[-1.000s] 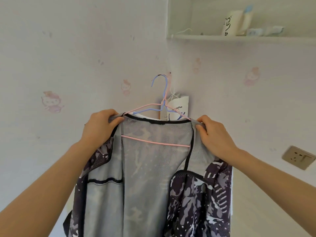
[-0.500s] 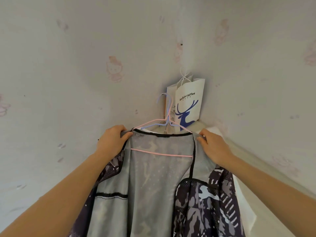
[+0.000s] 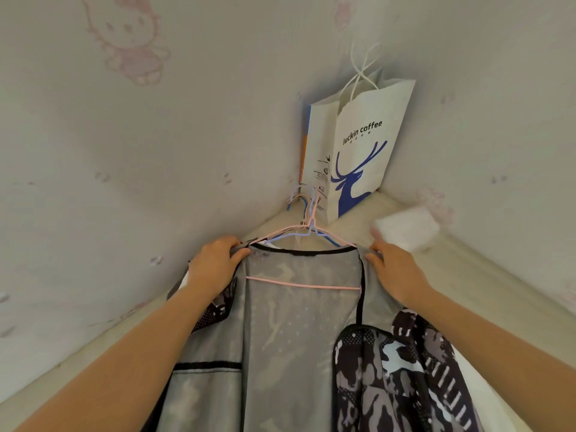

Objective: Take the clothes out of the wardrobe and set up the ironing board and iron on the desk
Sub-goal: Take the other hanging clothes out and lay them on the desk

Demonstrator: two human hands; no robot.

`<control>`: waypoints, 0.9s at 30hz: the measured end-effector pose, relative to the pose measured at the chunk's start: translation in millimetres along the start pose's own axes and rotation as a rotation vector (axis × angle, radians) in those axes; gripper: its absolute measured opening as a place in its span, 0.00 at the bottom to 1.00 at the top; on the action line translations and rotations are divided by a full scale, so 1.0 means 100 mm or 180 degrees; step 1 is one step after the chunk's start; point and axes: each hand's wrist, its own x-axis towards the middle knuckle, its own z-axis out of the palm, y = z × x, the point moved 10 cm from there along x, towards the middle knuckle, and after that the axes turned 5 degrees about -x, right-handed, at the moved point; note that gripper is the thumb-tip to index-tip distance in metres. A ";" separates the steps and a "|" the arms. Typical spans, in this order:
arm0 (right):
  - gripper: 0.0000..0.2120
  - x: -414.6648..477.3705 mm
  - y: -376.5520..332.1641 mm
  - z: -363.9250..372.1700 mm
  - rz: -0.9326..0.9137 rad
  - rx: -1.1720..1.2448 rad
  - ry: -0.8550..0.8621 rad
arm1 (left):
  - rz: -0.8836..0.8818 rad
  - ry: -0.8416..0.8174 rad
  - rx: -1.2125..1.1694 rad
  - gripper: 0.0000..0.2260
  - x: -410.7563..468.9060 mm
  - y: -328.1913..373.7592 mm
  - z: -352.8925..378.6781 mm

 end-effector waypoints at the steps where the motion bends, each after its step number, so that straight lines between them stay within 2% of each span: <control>1: 0.09 0.11 0.00 -0.02 0.0012 -0.0003 0.0024 | 0.0000 0.0004 0.0019 0.13 0.11 0.01 -0.01; 5: 0.08 0.51 0.01 -0.01 0.0029 -0.0072 0.0044 | 0.0142 0.0081 0.0216 0.16 0.49 0.11 0.00; 8: 0.08 0.63 0.09 0.15 0.0096 -0.0102 -0.0042 | 0.0211 0.0321 0.0690 0.14 0.55 0.16 0.08; 12: 0.09 0.62 0.16 0.35 0.0166 -0.0063 0.0001 | 0.0194 0.0283 0.1040 0.14 0.53 0.10 0.28; 18: 0.10 0.60 0.15 0.41 0.0240 -0.0155 0.0076 | 0.0439 0.0528 0.0627 0.12 0.32 0.05 0.25; 22: 0.09 0.56 0.14 0.41 0.0279 -0.0151 0.0115 | 0.0853 0.0506 0.0634 0.22 -0.05 0.10 0.23; 24: 0.10 0.56 0.13 0.40 0.0276 -0.0150 0.0087 | 0.0852 0.0361 0.0782 0.28 -0.18 0.04 0.26; 27: 0.10 0.56 0.12 0.39 0.0294 -0.0116 0.0072 | 0.0738 0.0202 0.1093 0.27 -0.27 -0.05 0.35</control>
